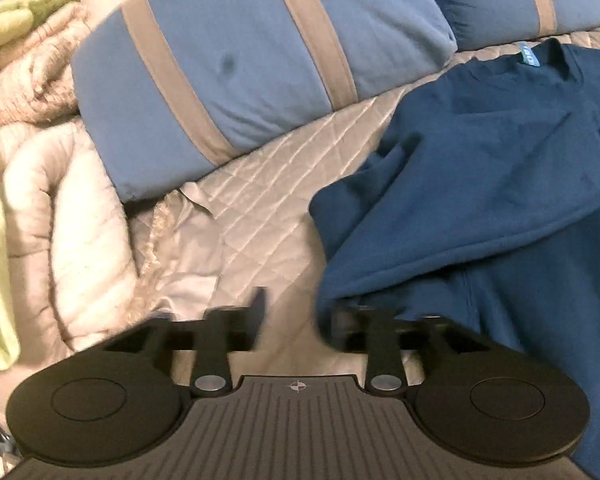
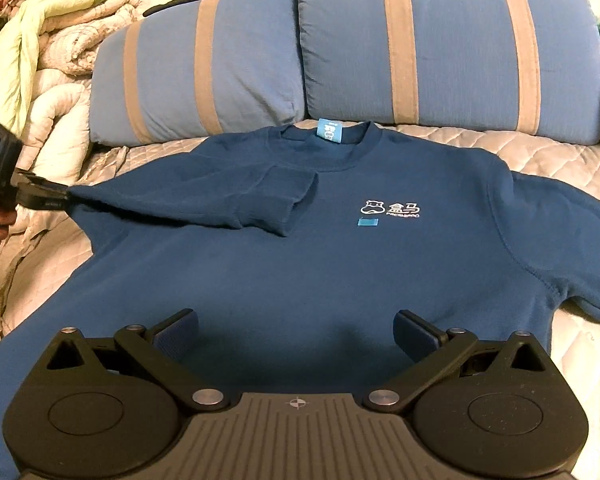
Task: Fold clothes
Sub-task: 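Grasp the other sleeve cuff with the left gripper, then pull the held sleeve outward with the left gripper and lay it flat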
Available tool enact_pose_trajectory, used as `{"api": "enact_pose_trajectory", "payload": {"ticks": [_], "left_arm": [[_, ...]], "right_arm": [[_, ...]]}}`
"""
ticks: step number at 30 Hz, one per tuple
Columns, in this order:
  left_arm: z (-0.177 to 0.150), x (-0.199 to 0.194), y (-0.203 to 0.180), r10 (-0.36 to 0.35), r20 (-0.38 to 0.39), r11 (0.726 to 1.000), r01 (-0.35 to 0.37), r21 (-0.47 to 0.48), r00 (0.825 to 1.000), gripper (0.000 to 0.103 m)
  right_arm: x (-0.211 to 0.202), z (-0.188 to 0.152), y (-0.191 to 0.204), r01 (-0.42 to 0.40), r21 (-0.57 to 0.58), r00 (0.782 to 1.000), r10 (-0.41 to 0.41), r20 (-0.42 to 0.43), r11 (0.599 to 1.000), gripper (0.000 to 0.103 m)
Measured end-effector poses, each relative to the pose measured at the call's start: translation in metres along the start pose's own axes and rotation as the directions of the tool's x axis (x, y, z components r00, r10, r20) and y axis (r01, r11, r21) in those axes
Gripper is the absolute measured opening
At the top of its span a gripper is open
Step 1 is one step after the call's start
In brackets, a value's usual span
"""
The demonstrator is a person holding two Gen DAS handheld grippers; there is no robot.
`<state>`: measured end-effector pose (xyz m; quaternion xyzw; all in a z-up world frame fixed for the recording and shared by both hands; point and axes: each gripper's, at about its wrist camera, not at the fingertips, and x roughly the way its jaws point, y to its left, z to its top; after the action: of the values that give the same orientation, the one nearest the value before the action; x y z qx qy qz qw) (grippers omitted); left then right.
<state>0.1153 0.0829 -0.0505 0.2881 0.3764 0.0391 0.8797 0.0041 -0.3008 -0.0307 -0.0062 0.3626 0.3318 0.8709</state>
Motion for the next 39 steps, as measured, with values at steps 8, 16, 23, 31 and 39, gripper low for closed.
{"api": "enact_pose_trajectory", "payload": {"ticks": [8,16,23,31,39], "left_arm": [[-0.002,-0.061,-0.036,-0.257,0.146,0.954,0.227,0.195,0.955,0.057],[0.033,-0.058,-0.109,-0.408,0.213,0.882,0.323,0.344,0.888,0.057],[0.040,-0.033,-0.170,-0.399,0.229,0.815,0.230,0.532,0.888,0.056],[0.038,-0.006,-0.220,-0.316,0.272,0.729,0.050,0.682,0.909,0.021],[0.064,-0.011,-0.198,-0.241,0.370,0.849,0.010,0.528,0.897,0.007]], "right_arm": [[0.002,0.001,0.000,-0.012,0.012,1.000,0.012,-0.008,1.000,0.103],[0.004,0.001,0.002,-0.009,0.024,1.000,0.009,-0.009,1.000,0.103],[0.008,0.002,0.002,-0.017,0.034,1.000,0.017,-0.022,0.999,0.103],[0.010,0.003,0.000,-0.026,0.046,0.999,0.027,-0.031,0.999,0.103],[0.012,0.002,0.003,-0.013,0.033,0.999,0.014,-0.038,0.999,0.103]]}}
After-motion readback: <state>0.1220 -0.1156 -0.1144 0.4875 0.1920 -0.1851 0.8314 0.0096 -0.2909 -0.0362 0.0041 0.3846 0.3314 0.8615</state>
